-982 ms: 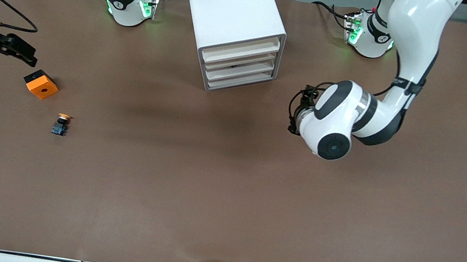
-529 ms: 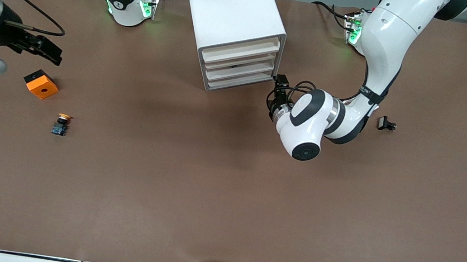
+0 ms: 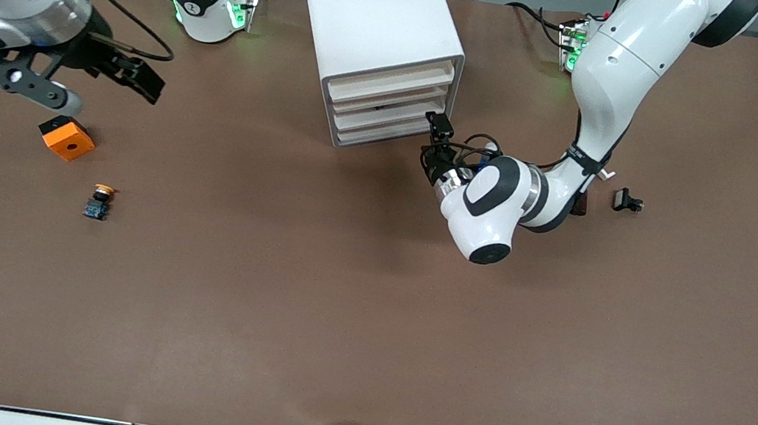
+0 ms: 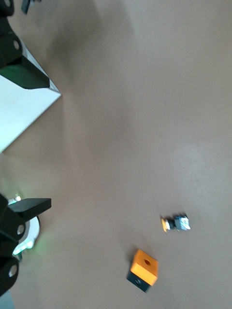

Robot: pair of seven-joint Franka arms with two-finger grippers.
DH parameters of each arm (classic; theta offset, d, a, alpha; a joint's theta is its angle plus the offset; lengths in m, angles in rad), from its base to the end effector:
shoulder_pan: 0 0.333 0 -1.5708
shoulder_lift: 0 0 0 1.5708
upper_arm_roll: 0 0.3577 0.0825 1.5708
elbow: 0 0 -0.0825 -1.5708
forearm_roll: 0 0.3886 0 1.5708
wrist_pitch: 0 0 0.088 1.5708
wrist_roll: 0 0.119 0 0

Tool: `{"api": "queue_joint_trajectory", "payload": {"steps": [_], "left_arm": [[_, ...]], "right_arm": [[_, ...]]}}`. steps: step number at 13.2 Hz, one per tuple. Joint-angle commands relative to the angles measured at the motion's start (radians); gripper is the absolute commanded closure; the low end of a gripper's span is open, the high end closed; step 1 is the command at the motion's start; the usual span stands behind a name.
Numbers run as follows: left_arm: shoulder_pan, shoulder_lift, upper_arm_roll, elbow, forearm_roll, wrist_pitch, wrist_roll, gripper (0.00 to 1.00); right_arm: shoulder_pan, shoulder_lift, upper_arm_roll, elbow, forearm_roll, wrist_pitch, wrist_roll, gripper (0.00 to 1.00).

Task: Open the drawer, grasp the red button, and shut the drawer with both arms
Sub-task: 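Reach the left gripper to the drawer front and pull it open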

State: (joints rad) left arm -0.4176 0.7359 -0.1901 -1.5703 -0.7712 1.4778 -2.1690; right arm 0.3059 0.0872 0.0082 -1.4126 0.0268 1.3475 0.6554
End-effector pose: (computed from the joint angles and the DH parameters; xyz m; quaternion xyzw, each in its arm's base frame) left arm 0.4905 -0.4257 0.2423 -0.5049 -0.6597 0.4791 0.2835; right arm 0.5354 0.1775 0.6611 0.9829 -0.1674 -0.0736 0.0234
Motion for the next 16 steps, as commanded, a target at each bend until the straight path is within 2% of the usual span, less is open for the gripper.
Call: {"api": "queue_joint_trajectory", "payload": {"steps": [1,3,9,11,13,16], "left_arm": [[-0.053,0.000,0.003,0.010,-0.037,-0.034,-0.046,0.14],[-0.072,0.002,0.003,0.007,-0.036,-0.057,-0.075,0.16],[-0.084,0.037,0.005,0.009,-0.071,-0.056,-0.086,0.45],[-0.084,0.039,0.005,0.009,-0.085,-0.056,-0.086,0.46],[-0.095,0.039,0.005,0.010,-0.086,-0.054,-0.086,0.54],[-0.098,0.043,0.005,0.010,-0.086,-0.051,-0.086,0.54]], "right_arm": [[0.024,0.008,-0.010,0.023,0.088,-0.011,0.133,0.00],[0.048,0.011,-0.010,0.023,0.099,-0.008,0.191,0.00],[0.148,0.016,-0.010,0.021,0.094,0.038,0.387,0.00],[0.157,0.025,-0.010,0.023,0.096,0.068,0.427,0.00],[0.186,0.036,-0.010,0.023,0.091,0.094,0.496,0.00],[0.239,0.055,-0.011,0.023,0.085,0.128,0.631,0.00]]}}
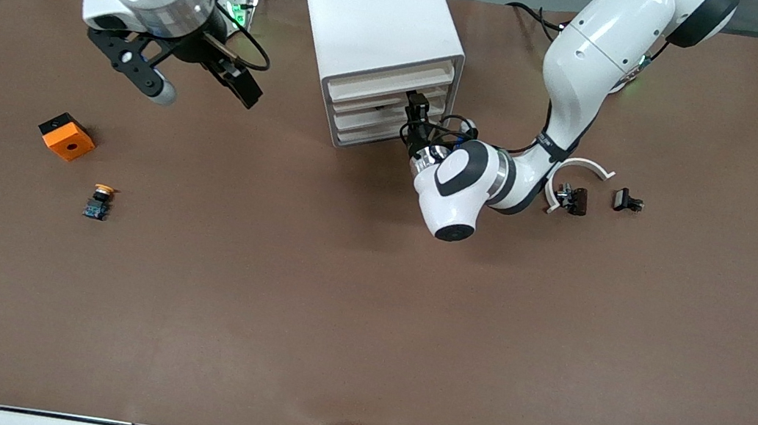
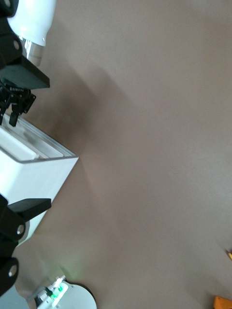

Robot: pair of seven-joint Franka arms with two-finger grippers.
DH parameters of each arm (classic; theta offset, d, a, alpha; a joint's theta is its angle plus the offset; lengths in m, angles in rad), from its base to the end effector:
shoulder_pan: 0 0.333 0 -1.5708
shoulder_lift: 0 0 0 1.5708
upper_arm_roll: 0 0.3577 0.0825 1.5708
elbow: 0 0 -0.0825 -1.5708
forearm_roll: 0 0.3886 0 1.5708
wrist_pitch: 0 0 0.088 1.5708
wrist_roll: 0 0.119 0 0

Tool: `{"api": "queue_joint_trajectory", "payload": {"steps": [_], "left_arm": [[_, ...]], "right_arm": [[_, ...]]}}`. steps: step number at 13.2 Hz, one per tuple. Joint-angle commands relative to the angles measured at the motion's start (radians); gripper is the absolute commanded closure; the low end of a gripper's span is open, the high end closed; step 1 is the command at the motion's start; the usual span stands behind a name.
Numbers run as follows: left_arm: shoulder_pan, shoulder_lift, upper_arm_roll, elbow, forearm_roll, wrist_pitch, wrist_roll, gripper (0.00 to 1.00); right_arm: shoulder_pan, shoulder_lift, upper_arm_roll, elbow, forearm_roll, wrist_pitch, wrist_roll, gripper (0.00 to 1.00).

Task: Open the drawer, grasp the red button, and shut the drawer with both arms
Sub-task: 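Reach the left gripper to the drawer front and pull it open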

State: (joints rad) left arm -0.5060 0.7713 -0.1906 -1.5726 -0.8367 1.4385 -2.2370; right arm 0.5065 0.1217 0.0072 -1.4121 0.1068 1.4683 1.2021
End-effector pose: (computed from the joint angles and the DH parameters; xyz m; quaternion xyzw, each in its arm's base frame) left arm 0.4421 -0.4705 0.2271 -0.4852 -0.6390 0.4886 0.3427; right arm 0.5078 0.3018 0.6511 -0.9407 0.3333 0.0620 0.0104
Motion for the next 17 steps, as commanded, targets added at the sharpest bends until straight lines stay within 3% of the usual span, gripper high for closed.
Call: {"api": "queue_joint_trajectory", "payload": {"steps": [1,4,5,7,11,17], "left_arm": [[-0.017,0.011,0.005,0.014,-0.021,-0.012,-0.018,0.57],[-0.023,0.025,0.005,0.016,-0.021,-0.010,-0.018,0.67],[-0.022,0.026,0.005,0.017,-0.019,-0.010,-0.018,0.78],[-0.022,0.028,0.005,0.017,-0.018,-0.010,-0.018,0.90],[-0.003,0.026,0.019,0.025,-0.016,-0.012,-0.018,0.91],[0.127,0.032,0.026,0.077,-0.019,-0.012,-0.004,0.88]], "right_arm": [[0.047,0.029,-0.010,0.021,0.005,0.013,0.106,0.00],[0.110,0.050,-0.010,0.021,0.001,0.053,0.120,0.00],[0.122,0.056,-0.010,0.021,0.001,0.058,0.158,0.00],[0.141,0.065,-0.010,0.021,0.001,0.079,0.215,0.00],[0.182,0.091,-0.010,0.021,0.001,0.125,0.324,0.00],[0.253,0.153,-0.010,0.021,-0.001,0.196,0.418,0.00]]}}
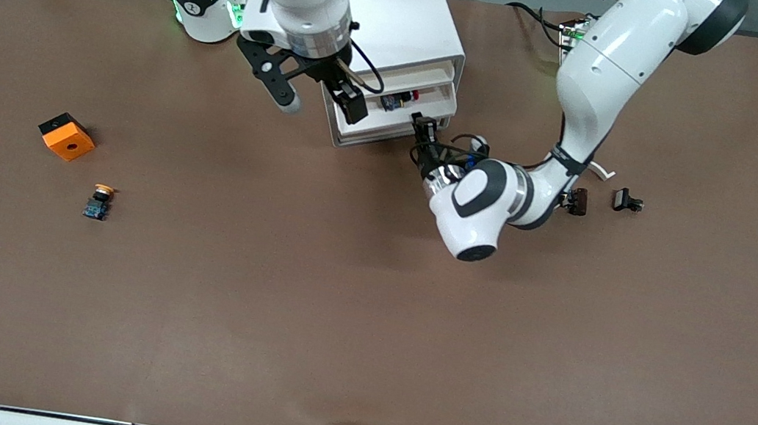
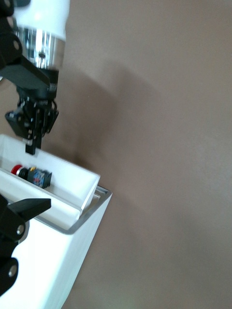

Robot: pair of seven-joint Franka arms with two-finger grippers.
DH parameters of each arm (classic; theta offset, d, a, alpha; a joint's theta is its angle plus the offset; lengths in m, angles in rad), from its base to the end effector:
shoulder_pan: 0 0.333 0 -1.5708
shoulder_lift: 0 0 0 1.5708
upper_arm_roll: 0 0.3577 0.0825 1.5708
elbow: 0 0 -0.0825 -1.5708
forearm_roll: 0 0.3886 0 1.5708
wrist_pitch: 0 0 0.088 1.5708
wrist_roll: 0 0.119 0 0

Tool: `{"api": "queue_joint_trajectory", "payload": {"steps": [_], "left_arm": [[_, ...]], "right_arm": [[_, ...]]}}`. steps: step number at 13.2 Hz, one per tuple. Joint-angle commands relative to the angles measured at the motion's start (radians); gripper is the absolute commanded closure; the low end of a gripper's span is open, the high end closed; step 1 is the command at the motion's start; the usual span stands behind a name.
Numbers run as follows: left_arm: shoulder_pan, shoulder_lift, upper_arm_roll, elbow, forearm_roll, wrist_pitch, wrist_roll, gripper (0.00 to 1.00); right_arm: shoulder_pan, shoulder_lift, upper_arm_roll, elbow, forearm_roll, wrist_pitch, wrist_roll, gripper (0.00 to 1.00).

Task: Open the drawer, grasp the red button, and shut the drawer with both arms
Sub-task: 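Reach the left gripper to the drawer front and pull it open, then grasp the red button with the right gripper while the left gripper withdraws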

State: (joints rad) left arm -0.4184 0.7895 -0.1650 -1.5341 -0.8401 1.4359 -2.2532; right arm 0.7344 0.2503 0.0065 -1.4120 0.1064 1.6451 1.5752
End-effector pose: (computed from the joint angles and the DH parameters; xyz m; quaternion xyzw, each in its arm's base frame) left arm 0.4993 -0.4238 0.2255 -0.4482 -0.6723 0.4992 0.3129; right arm 0.4712 0.4465 0.5859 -0.9111 0.4087 0.0527 0.0137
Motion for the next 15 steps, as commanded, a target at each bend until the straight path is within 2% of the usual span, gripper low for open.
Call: {"api": "queue_joint_trajectory", "payload": {"steps": [1,7,8,10,11,12,13,15], "left_arm": [[0.061,0.016,0.001,0.054,-0.016,-0.008,0.011,0.87],[0.138,0.016,0.002,0.103,-0.014,-0.008,0.011,0.82],[0.147,0.023,0.001,0.110,-0.014,-0.008,0.009,0.71],[0.162,0.025,0.001,0.123,-0.014,-0.008,0.007,0.60],[0.168,0.022,0.002,0.127,-0.014,-0.008,0.007,0.33],[0.180,0.020,0.001,0.137,-0.011,-0.011,0.007,0.24],[0.193,0.016,0.001,0.146,-0.008,-0.011,0.007,0.00],[0.229,0.013,0.002,0.202,0.003,-0.017,0.006,0.00]], "right_arm": [[0.028,0.029,-0.010,0.018,-0.001,0.041,0.075,0.00],[0.115,0.125,-0.010,0.011,-0.039,0.100,0.196,0.00],[0.128,0.145,-0.010,0.011,-0.039,0.107,0.210,0.00],[0.147,0.181,-0.010,0.010,-0.037,0.130,0.212,0.00],[0.157,0.200,-0.010,0.005,-0.037,0.145,0.212,0.00],[0.169,0.220,-0.010,0.004,-0.039,0.157,0.212,0.00],[0.169,0.236,-0.010,0.004,-0.040,0.168,0.212,0.00],[0.169,0.267,-0.011,-0.007,-0.042,0.196,0.209,0.00]]}}
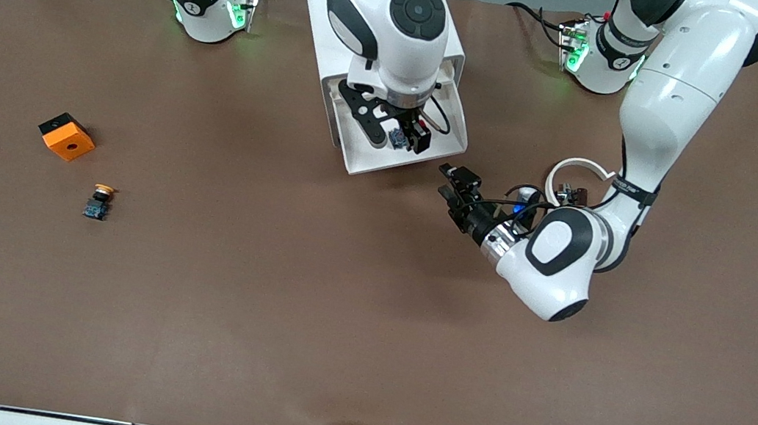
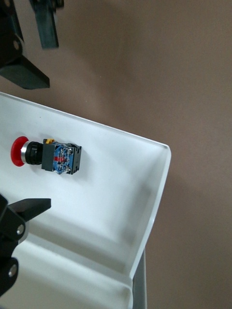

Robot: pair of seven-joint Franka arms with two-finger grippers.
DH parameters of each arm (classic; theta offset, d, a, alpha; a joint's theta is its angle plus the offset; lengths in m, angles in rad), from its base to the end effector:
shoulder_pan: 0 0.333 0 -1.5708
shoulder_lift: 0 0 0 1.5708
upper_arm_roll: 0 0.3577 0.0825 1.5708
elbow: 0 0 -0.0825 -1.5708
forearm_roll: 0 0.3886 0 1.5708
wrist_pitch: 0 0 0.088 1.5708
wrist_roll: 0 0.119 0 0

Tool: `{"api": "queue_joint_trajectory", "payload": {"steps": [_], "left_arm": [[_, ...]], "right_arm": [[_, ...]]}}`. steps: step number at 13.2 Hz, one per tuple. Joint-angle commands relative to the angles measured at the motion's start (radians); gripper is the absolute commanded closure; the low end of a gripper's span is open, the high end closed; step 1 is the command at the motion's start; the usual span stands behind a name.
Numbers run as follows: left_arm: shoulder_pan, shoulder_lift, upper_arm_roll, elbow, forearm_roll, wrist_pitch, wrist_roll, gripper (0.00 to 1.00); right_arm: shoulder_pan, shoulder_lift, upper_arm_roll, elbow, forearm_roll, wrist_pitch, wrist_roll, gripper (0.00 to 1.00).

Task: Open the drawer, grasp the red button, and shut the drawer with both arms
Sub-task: 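Grasp the red button with the right gripper while the left gripper withdraws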

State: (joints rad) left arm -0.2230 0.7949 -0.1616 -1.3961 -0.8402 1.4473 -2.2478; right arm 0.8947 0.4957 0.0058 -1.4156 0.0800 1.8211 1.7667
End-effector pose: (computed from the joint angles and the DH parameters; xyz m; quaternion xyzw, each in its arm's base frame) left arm 0.6140 -0.3251 0.2697 -0.4124 -0.7219 0.5188 0.1991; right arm 0.4380 0.5634 0.4303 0.9010 -0.4297 -0.0491 0.0345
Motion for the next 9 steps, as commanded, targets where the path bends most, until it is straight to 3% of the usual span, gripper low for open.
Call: {"api": "queue_joint_trajectory", "payload": {"steps": [1,5,7,9], "left_arm": [[0.056,0.003,-0.001,0.095,0.030,-0.028,0.002,0.00],[0.103,-0.026,0.002,0.187,0.179,-0.028,0.013,0.00],[0.131,-0.068,0.010,0.201,0.217,-0.028,0.124,0.00],[0.139,-0.133,0.020,0.200,0.348,-0.025,0.247,0.00]], "right_arm": [[0.009,0.024,-0.010,-0.031,-0.022,0.045,0.014,0.00],[-0.005,0.026,-0.010,-0.075,-0.042,0.058,0.005,0.00],[0.000,0.030,-0.009,-0.080,-0.039,0.058,0.005,0.00],[0.009,0.035,-0.009,-0.080,-0.031,0.060,0.007,0.00]]}}
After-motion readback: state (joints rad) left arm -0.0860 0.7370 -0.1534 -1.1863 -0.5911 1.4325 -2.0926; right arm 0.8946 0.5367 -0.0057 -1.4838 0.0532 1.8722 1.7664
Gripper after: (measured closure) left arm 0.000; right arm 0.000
